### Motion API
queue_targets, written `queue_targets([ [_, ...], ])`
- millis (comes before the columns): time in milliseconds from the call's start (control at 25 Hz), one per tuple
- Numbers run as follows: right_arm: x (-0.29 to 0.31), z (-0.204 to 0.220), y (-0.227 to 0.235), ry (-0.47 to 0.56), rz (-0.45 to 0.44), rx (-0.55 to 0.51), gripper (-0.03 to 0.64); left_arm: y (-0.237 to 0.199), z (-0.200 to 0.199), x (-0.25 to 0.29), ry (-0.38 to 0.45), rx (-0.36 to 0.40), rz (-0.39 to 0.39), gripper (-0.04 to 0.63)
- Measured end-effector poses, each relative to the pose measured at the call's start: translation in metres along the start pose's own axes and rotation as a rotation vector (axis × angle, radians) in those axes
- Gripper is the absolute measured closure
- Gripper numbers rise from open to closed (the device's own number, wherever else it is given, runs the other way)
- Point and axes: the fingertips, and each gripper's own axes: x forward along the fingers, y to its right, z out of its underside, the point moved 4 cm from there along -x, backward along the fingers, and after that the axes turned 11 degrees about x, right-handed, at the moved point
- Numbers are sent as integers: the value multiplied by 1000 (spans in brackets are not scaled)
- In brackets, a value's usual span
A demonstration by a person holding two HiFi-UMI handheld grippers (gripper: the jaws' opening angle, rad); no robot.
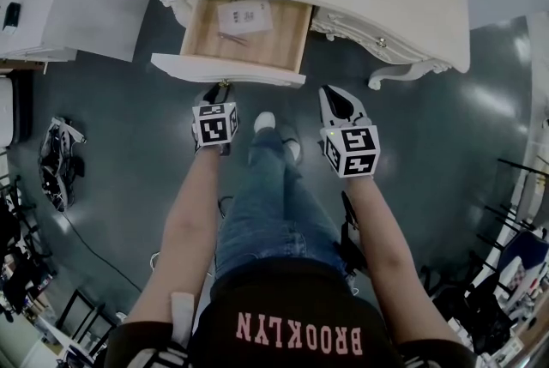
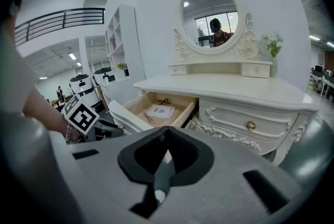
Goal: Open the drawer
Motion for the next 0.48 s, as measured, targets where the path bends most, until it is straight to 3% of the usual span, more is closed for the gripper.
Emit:
queue_targets([
  [200, -8, -11, 2, 6, -5, -13, 620, 3, -2, -9, -19, -23, -13, 479],
  [480, -11, -30, 1, 25, -12, -22, 620, 9, -17, -26, 12, 9, -6, 479],
])
